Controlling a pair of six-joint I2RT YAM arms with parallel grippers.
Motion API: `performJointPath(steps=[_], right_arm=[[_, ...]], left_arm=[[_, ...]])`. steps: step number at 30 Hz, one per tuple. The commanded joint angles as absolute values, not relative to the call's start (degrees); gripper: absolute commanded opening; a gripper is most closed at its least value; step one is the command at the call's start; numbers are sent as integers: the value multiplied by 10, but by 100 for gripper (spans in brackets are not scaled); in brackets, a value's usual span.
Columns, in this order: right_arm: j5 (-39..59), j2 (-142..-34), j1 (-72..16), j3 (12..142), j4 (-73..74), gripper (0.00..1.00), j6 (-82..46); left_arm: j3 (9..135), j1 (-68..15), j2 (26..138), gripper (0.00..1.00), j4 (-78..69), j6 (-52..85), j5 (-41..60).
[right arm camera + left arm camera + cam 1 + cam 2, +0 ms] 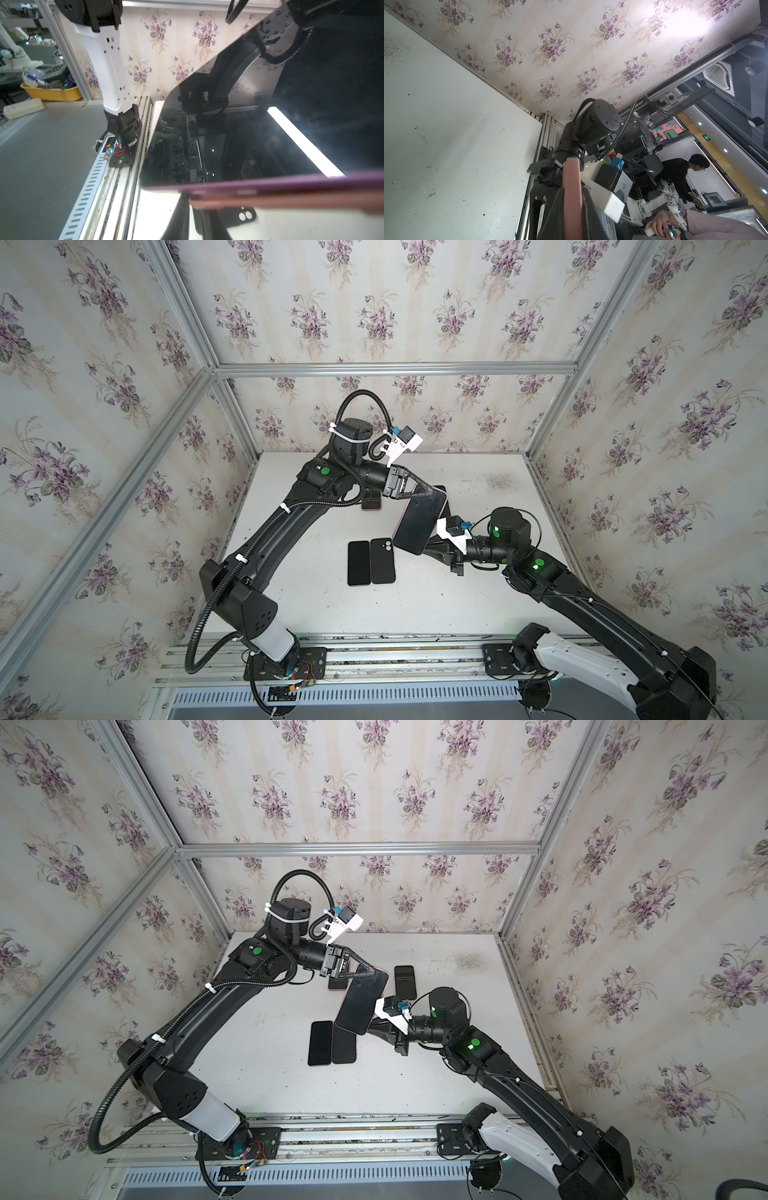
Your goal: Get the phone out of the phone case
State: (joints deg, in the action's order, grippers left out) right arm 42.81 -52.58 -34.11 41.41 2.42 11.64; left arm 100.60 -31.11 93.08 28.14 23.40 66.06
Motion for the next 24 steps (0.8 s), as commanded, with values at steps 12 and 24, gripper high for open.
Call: performJointPath(steps=[12,24], right_arm=[[339,-484,-340,355,166,32,-112],[345,-458,-340,280,198,11,-220]], left_arm=[[938,-313,933,0,116,345,669],[794,-311,932,0,-141,484,618]])
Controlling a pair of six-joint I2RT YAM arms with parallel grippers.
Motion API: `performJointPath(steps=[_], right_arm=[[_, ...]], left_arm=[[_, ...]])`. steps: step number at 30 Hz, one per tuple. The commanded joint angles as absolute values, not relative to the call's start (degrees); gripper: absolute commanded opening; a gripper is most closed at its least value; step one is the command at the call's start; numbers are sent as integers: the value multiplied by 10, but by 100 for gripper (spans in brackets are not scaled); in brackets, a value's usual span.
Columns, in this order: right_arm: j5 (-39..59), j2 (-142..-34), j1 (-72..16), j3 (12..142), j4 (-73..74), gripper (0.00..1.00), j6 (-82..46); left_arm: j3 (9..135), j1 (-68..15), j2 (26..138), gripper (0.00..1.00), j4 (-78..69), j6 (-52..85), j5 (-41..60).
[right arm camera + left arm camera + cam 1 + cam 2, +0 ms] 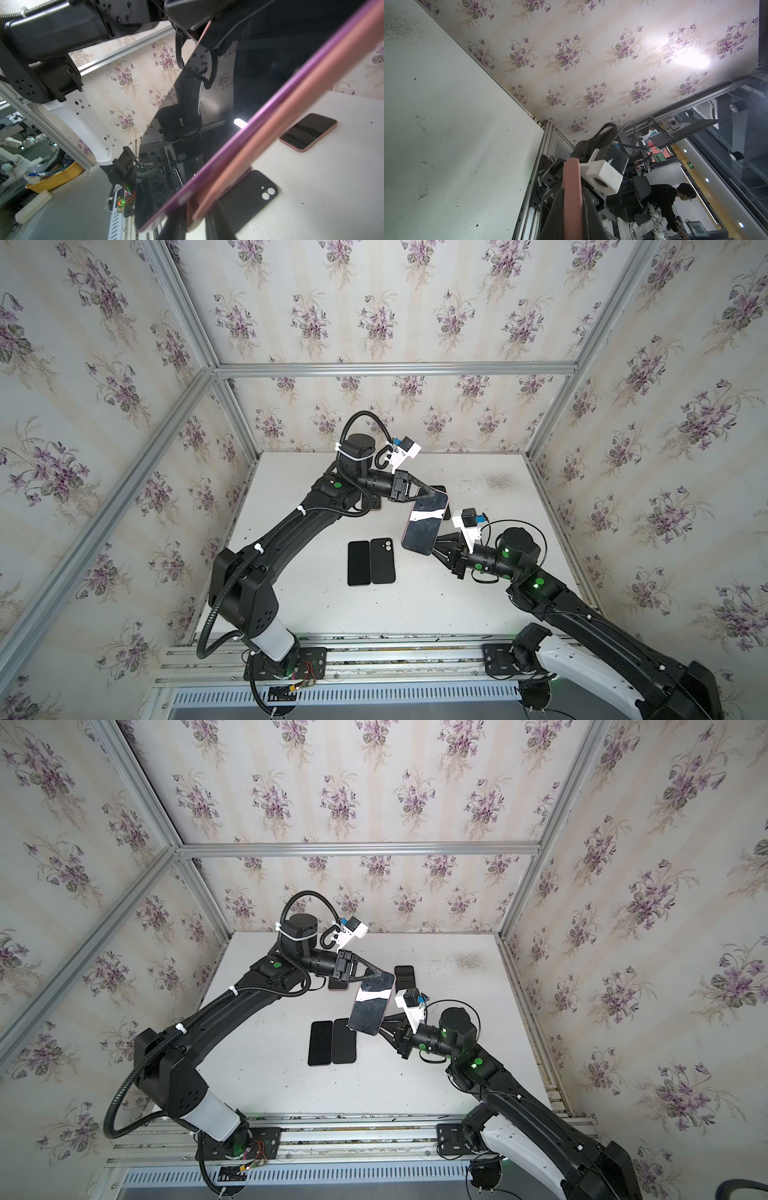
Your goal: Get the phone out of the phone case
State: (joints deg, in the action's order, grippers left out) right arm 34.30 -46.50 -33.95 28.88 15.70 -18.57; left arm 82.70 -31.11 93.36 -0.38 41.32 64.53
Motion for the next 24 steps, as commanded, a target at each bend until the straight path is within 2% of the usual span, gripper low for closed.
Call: performJointPath(steps=[1,5,11,13,15,20,24], right_arm=[[342,-455,-340,270,205,8,-232],[325,-431,-340,237,205,0,-263],[296,-386,-340,212,159,0,-280],[291,-378,-340,209,142,0,-287],[289,-378,-340,206,130,0,-300],[280,-388,-340,202,99,0,-321],[278,-404,-340,204,78,0,-328]], left_arm=[[771,-311,931,0,-182,504,610],[701,-312,936,0,-284,549,593],[640,-316,944,2,-315,535,565],[624,-320,947,11,-315,526,551],[604,-323,949,13,-315,514,534],[568,-326,965,25,-319,501,505],[552,-327,986,41,-316,499,490]])
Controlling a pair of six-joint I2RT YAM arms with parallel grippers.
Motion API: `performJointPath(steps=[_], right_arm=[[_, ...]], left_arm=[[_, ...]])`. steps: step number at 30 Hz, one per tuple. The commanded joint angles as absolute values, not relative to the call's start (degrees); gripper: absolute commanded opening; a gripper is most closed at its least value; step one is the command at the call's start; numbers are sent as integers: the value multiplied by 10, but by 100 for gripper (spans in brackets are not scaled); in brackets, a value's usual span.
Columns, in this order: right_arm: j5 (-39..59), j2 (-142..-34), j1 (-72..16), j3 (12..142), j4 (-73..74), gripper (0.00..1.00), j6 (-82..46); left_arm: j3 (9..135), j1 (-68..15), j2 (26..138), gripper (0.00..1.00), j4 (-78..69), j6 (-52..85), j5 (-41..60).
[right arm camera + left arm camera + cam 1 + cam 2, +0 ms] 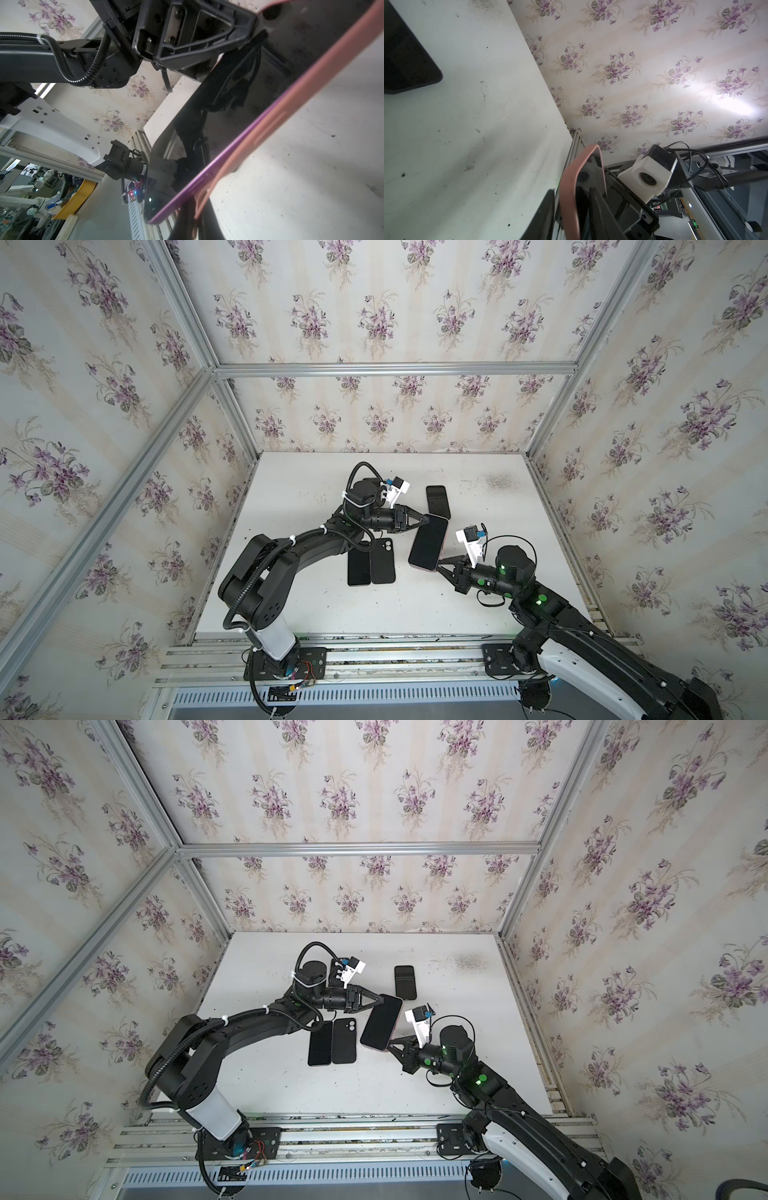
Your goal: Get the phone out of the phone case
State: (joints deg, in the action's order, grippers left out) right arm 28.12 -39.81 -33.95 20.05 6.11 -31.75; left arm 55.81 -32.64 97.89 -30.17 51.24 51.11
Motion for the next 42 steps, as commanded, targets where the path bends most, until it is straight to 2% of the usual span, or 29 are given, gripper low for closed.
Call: performJointPath(steps=[1,4,6,17,18,28,32,42], right_arm=[[279,-407,-340,204,75,0,-329],[282,-421,-340,205,62,0,-330],[284,-430,-339,206,59,0,-336],[271,-459,-329,209,37,0,-366],[270,-461,-327,210,35,0,-369],[292,-522,-312,235,27,0,-380],[305,-552,-290,244,41,0,-380],[334,-599,-281,259,53,0,-390]], left_arm=[[550,-327,989,45,-316,498,486],[551,-327,989,54,-302,492,473],[557,-327,982,64,-279,482,460],[589,-327,880,92,-16,311,341],[587,-327,866,100,-2,297,331],[604,-388,759,100,148,86,217],[609,-432,763,100,188,24,187],[600,-515,797,99,200,-15,139]])
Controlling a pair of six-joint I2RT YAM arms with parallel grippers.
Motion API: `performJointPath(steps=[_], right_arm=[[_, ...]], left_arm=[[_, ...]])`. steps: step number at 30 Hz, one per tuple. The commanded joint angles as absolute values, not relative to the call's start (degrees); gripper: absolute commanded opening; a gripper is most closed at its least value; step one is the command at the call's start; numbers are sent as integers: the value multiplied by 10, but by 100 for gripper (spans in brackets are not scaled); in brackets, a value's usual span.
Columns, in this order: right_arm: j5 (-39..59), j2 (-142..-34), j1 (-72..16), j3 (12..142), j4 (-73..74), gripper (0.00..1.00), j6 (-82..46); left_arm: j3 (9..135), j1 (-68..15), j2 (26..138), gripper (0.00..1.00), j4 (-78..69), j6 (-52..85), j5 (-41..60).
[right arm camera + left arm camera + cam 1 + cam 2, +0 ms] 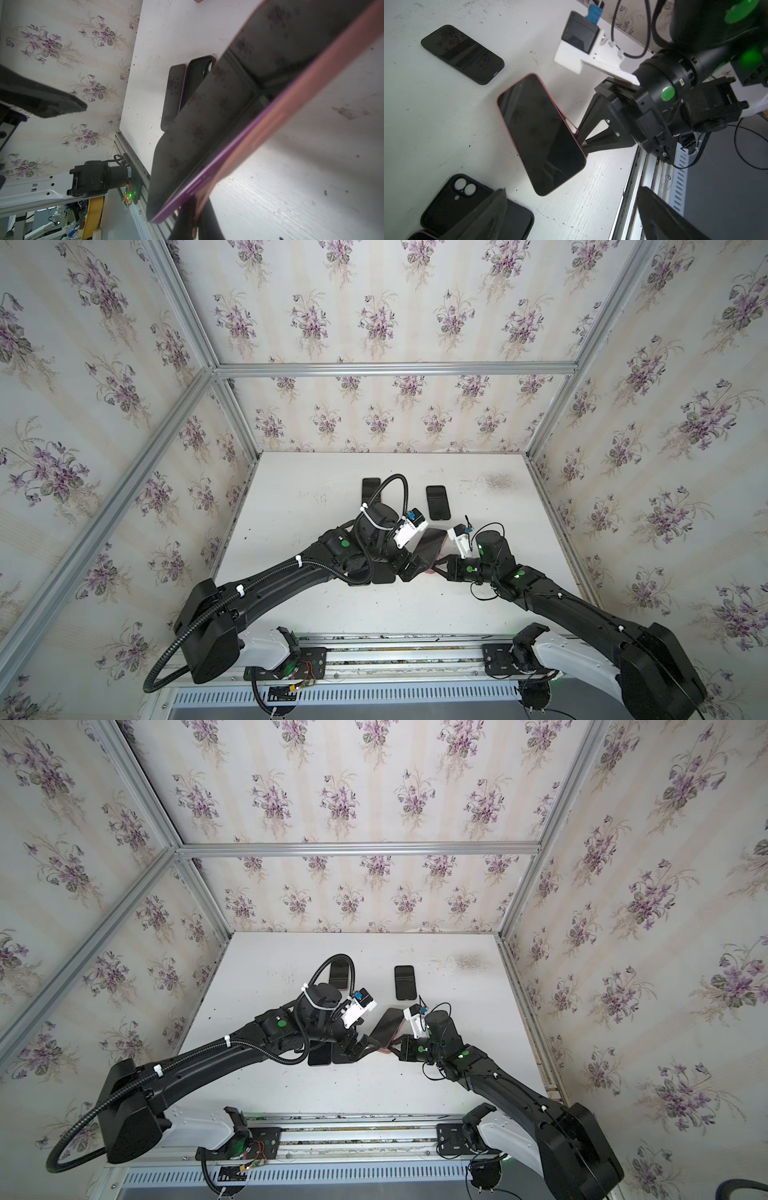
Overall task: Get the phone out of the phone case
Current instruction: 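Move the left gripper to the phone's edge beside the right gripper and grip it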
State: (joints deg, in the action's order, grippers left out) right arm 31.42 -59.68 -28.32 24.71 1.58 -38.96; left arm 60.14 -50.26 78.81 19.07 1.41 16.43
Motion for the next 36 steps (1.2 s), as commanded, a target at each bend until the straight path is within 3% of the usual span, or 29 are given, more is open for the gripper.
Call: performJointPath(steps=[1,18,25,35,36], right_arm=[[335,-599,-281,258,55,0,-392],[359,-576,-280,247,60,0,-411],[373,-568,-280,241,65,0,-423],[384,-569,-280,236,71,0,-427],[382,-569,-280,236,71,0,-428]], left_arm=[[600,-521,800,99,200,-18,138],[644,-575,888,88,208,-53,-54],[664,-583,903,73,207,-57,-130],[661,-589,894,56,200,-46,-123],[659,-590,895,50,200,-44,-121]])
